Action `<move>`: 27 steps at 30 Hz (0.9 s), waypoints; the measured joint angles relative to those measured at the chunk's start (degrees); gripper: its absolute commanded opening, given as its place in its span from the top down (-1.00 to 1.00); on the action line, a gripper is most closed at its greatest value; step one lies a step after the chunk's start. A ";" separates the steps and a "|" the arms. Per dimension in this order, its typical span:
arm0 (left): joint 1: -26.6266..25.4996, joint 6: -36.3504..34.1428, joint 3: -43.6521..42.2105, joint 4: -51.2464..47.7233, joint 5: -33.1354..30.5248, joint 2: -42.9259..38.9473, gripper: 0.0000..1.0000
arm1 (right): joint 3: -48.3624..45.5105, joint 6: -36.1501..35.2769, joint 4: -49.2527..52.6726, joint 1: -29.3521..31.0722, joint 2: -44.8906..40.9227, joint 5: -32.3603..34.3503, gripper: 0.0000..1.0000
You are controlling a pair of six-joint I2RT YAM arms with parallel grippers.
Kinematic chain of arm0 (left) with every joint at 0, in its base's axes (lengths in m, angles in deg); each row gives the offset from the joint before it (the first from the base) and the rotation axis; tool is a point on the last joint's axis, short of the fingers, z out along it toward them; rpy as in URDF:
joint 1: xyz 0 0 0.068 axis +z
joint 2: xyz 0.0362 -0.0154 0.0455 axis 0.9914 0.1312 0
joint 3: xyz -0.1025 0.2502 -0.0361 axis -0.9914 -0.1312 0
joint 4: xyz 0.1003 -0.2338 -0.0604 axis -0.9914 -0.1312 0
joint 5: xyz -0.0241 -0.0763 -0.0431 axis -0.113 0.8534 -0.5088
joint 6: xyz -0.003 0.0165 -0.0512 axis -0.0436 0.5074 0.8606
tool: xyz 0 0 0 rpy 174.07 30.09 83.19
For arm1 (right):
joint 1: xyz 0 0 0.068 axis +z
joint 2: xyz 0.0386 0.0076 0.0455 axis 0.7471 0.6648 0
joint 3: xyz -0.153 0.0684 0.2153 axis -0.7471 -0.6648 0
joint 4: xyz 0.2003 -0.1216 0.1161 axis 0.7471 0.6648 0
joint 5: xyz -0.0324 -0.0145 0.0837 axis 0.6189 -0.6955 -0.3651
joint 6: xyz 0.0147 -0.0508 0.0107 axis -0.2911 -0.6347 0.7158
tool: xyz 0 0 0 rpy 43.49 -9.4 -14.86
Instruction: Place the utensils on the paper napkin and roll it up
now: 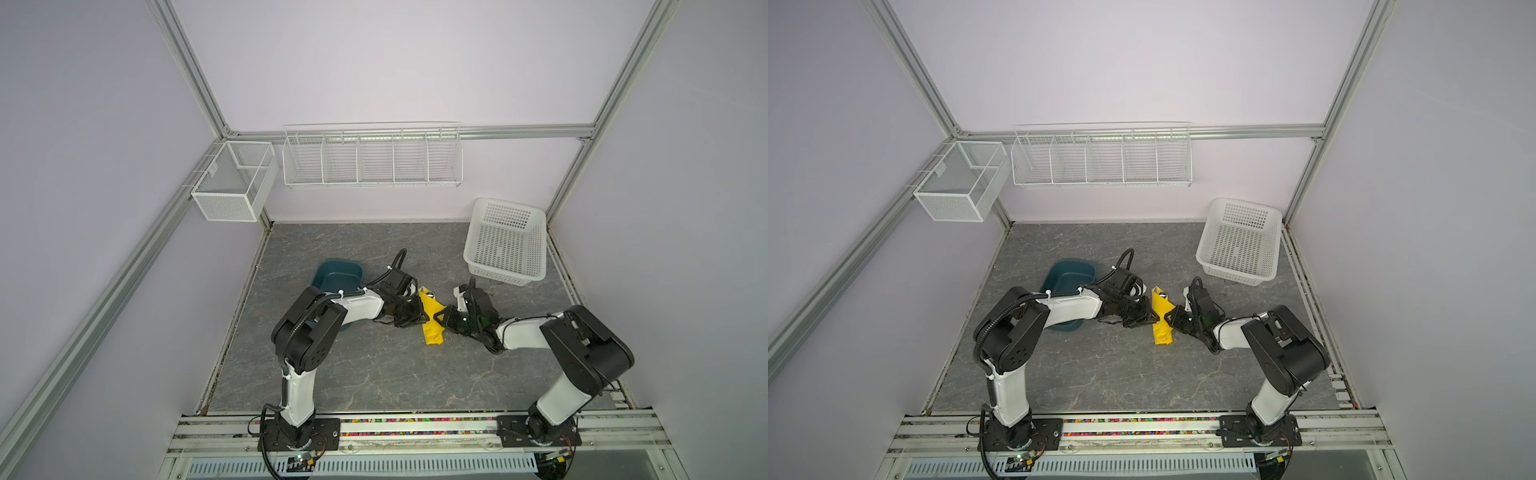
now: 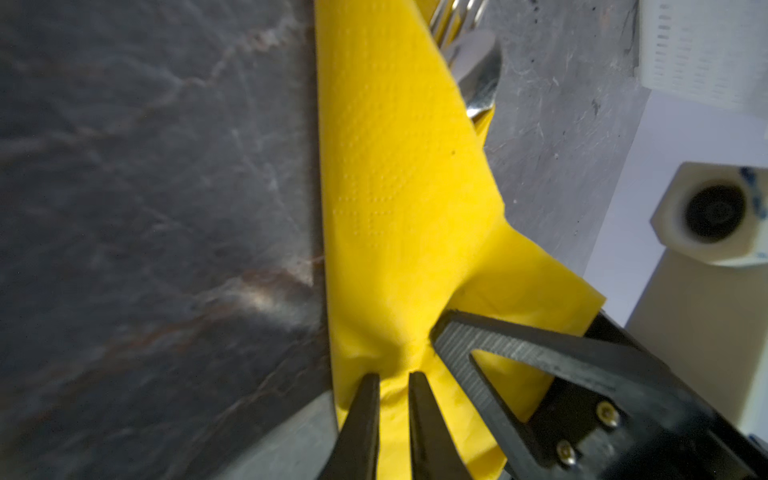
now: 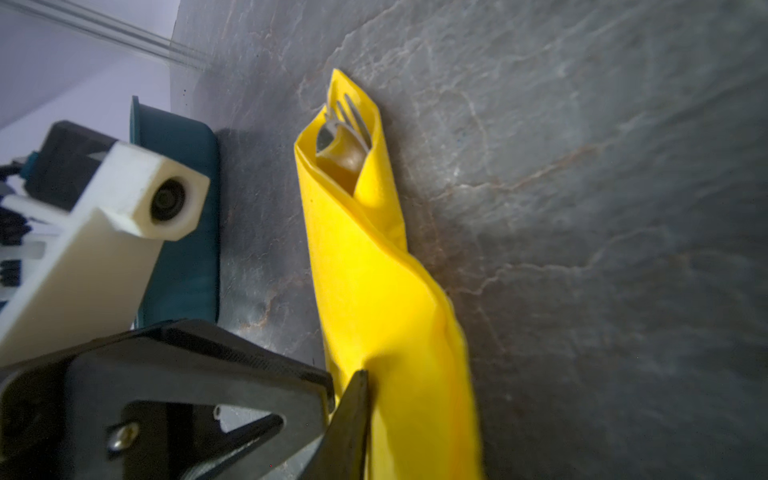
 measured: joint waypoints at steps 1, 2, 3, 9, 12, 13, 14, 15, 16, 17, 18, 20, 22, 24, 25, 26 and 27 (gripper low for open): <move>0.00 -0.02 0.00 -0.09 0.00 0.00 0.67 | 0.31 -0.24 0.74 0.00 -0.15 0.17 0.42; 0.00 -0.04 0.00 -0.22 0.00 0.00 0.68 | 0.68 -0.48 1.64 0.00 -0.33 0.35 0.36; 0.00 -0.07 0.00 -0.35 -0.02 0.02 0.68 | 1.11 -0.76 2.60 0.00 -0.50 0.55 0.34; 0.00 -0.20 0.22 -0.90 0.00 0.33 0.67 | 3.39 -3.08 6.51 0.44 -0.59 1.07 0.24; 0.00 -0.20 0.35 -1.05 0.00 0.35 0.68 | 4.17 -3.87 7.23 1.27 -0.17 1.03 0.24; 0.00 -0.17 0.44 -1.16 0.00 0.35 0.68 | 4.37 -3.93 7.26 1.55 0.00 1.03 0.26; 0.00 -0.17 0.52 -1.20 0.02 0.35 0.68 | 4.59 -4.04 7.23 1.86 0.22 0.98 0.31; 0.00 -0.17 0.55 -1.29 -0.02 0.35 0.67 | 4.66 -4.09 7.19 2.05 0.39 1.01 0.38; 0.00 -0.15 0.55 -1.40 0.00 0.35 0.67 | 4.66 -4.02 7.23 2.08 0.50 1.01 0.43; 0.00 -0.17 0.57 -1.42 0.02 0.35 0.66 | 4.63 -3.98 7.26 2.08 0.61 1.05 0.50; 0.00 -0.17 0.61 -1.46 0.02 0.35 0.64 | 4.63 -4.00 7.30 2.05 0.70 1.11 0.55; 0.00 -0.13 0.66 -1.55 0.00 0.33 0.61 | 4.59 -3.74 7.48 2.05 0.79 1.09 0.62; 0.00 -0.09 0.66 -1.68 -0.07 0.24 0.59 | 4.52 -3.50 7.52 2.05 0.83 1.01 0.67; 0.00 -0.17 0.66 -2.27 -0.61 -0.33 0.53 | 4.42 -3.34 7.43 2.01 0.85 0.68 0.74; 0.00 -0.09 0.66 -2.54 -0.92 -0.79 0.50 | 4.37 -3.26 7.32 1.88 0.85 0.44 0.76; 0.00 -0.11 0.63 -2.89 -1.40 -1.49 0.48 | 4.33 -3.19 7.02 1.79 0.85 0.04 0.76; 0.00 -0.13 0.46 -2.95 -2.01 -2.40 0.46 | 4.33 -3.15 6.80 1.70 0.85 -0.33 0.77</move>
